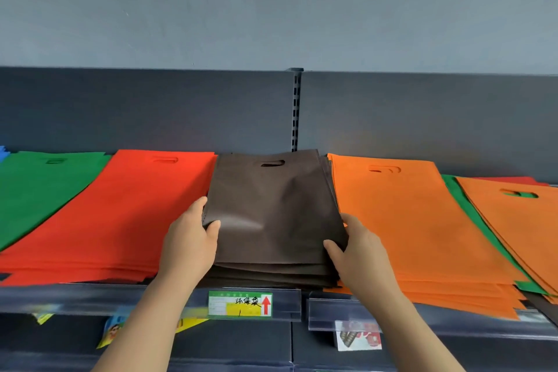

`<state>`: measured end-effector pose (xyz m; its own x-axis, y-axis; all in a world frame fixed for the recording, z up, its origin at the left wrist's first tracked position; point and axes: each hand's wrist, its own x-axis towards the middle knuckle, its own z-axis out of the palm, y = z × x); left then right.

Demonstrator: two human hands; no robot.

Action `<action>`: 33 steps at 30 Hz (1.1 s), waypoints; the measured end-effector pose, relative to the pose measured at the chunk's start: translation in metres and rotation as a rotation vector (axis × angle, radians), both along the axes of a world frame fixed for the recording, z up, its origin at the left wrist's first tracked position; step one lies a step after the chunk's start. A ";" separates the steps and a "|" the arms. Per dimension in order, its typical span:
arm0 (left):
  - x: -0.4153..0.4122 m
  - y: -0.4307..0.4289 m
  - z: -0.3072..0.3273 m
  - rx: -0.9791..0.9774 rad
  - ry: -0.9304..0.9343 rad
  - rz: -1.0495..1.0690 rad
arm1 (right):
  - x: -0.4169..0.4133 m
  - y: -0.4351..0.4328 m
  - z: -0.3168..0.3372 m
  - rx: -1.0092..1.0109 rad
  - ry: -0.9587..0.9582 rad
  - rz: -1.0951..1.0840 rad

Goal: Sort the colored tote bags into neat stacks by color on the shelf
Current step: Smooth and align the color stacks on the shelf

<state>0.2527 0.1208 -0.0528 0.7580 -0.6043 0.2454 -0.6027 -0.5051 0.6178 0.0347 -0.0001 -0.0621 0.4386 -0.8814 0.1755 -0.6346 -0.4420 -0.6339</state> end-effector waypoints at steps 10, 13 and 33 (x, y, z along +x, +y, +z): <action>0.003 -0.002 0.000 0.134 -0.310 -0.019 | 0.002 0.009 0.014 -0.216 0.283 -0.060; -0.015 -0.013 0.006 0.095 -0.384 -0.099 | -0.010 0.004 0.019 -0.252 0.271 -0.083; -0.305 -0.184 0.010 0.029 -0.340 -0.547 | -0.298 -0.141 0.005 -0.232 0.449 -0.379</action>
<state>-0.0528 -0.0636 -0.0428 0.2213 -0.8913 0.3957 -0.9377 -0.0830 0.3373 -0.2629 -0.1413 -0.0568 0.1784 -0.9511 0.2522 -0.9560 -0.2282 -0.1842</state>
